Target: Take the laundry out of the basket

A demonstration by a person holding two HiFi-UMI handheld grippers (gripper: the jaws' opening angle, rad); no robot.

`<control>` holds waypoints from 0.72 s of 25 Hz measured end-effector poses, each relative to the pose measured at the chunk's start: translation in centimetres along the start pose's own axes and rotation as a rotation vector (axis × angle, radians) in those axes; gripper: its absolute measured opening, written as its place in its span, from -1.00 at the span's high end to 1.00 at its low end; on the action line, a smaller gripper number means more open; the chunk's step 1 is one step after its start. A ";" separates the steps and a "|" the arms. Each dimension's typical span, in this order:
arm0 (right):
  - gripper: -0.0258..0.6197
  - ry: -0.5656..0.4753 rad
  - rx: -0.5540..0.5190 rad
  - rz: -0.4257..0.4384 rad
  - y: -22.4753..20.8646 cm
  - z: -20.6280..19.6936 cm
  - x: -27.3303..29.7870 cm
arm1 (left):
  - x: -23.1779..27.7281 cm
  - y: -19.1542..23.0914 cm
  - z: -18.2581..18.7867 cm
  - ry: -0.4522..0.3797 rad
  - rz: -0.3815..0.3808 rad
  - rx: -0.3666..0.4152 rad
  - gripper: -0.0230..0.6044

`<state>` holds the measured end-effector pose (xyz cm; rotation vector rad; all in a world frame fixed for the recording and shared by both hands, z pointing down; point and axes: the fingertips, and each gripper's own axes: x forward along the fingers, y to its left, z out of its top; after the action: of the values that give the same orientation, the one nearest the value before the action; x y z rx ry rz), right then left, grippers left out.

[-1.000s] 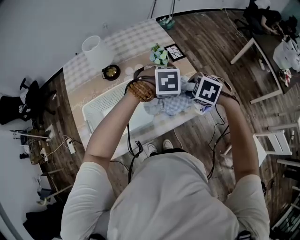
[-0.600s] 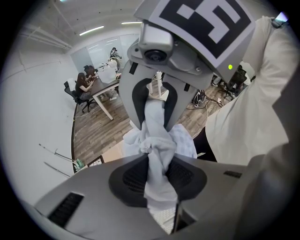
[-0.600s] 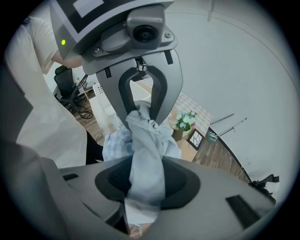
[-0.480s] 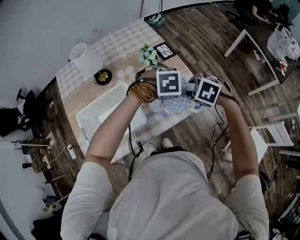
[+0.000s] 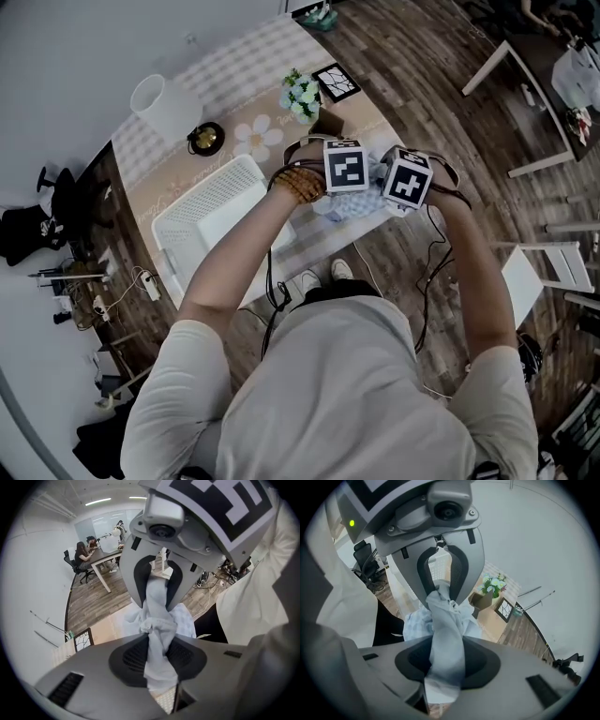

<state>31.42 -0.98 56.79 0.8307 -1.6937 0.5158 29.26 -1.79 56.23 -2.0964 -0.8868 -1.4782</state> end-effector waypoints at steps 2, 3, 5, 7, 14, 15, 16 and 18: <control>0.39 0.007 0.001 0.020 -0.1 -0.9 1.9 | 2.0 0.4 -0.4 0.010 -0.008 -0.012 0.54; 0.39 0.010 0.001 0.032 -0.2 -1.4 2.8 | 3.0 0.7 -0.6 0.013 -0.014 -0.020 0.54; 0.39 0.019 -0.005 0.041 -0.5 -2.2 4.7 | 5.0 1.1 -1.0 0.014 -0.026 -0.041 0.54; 0.39 0.027 -0.011 0.033 -0.9 -2.8 6.4 | 6.7 1.7 -1.5 0.018 -0.029 -0.060 0.54; 0.38 0.055 -0.015 0.060 -1.5 -4.6 11.8 | 11.7 2.8 -3.2 0.066 -0.062 -0.088 0.53; 0.38 0.057 -0.013 0.063 -1.5 -4.8 12.4 | 12.3 2.8 -3.3 0.069 -0.063 -0.089 0.53; 0.38 0.059 -0.008 0.065 -1.5 -5.1 12.9 | 12.8 2.8 -3.4 0.069 -0.062 -0.090 0.53; 0.38 0.062 0.007 0.072 -1.5 -5.7 13.8 | 13.8 3.0 -3.6 0.062 -0.062 -0.097 0.53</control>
<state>34.48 -1.49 71.48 0.7527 -1.6706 0.5910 32.12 -2.72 70.50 -2.0960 -0.8806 -1.6403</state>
